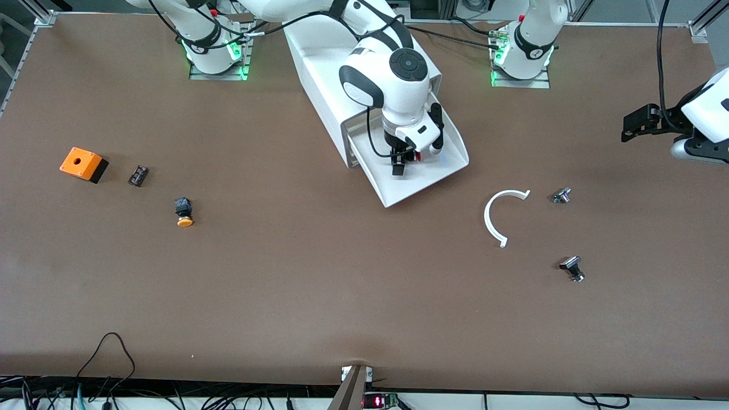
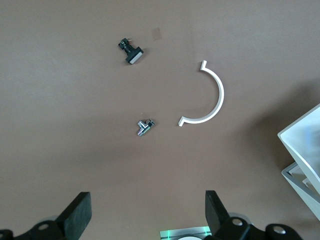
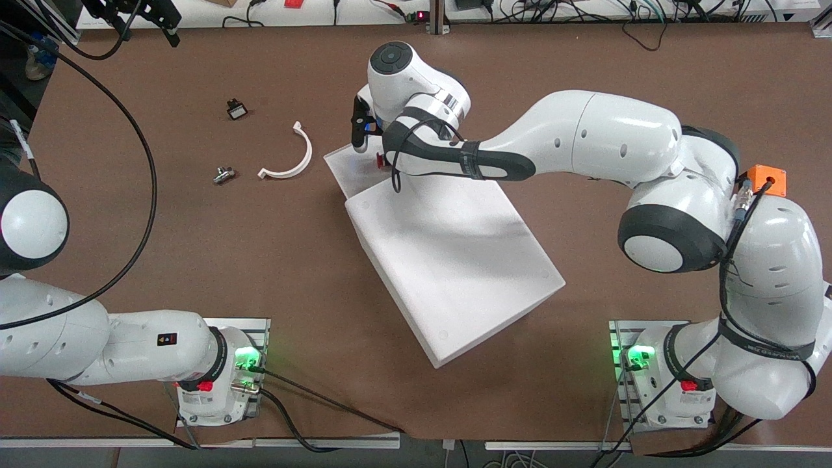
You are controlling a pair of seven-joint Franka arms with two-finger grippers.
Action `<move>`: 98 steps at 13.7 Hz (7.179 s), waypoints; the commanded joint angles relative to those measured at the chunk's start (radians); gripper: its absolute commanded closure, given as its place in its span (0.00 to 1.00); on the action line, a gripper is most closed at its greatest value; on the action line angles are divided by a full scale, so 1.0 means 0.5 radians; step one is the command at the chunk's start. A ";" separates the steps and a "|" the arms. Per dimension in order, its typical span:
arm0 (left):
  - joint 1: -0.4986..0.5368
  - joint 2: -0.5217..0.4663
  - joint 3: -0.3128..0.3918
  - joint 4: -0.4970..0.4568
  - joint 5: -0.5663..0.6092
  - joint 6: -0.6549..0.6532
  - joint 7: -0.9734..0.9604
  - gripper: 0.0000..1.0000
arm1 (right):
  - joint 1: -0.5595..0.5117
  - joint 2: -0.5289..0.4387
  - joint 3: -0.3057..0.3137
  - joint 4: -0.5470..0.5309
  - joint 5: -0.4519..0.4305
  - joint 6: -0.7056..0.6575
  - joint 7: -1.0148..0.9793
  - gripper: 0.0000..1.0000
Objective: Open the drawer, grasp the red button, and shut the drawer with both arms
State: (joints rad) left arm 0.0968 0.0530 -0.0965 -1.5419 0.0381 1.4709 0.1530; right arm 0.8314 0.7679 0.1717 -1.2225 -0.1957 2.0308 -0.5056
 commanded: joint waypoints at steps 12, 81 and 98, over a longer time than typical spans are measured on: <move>-0.006 0.057 0.000 0.086 -0.018 -0.055 -0.015 0.00 | 0.016 -0.170 -0.055 0.049 -0.032 -0.070 0.005 0.70; -0.436 0.462 -1.065 -1.159 -0.735 1.372 -1.638 0.02 | -0.709 -0.971 -0.687 -0.838 0.327 -0.435 1.318 0.00; -0.240 0.339 -0.427 -0.850 -0.717 1.381 -0.935 0.01 | -1.250 -1.048 -0.667 -0.467 0.407 -0.945 1.015 0.00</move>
State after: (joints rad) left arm -0.0321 0.2793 -0.3264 -1.9749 -0.2961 2.1625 -0.3875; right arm 0.3471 0.2597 -0.2904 -1.4570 -0.0091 1.5658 0.0550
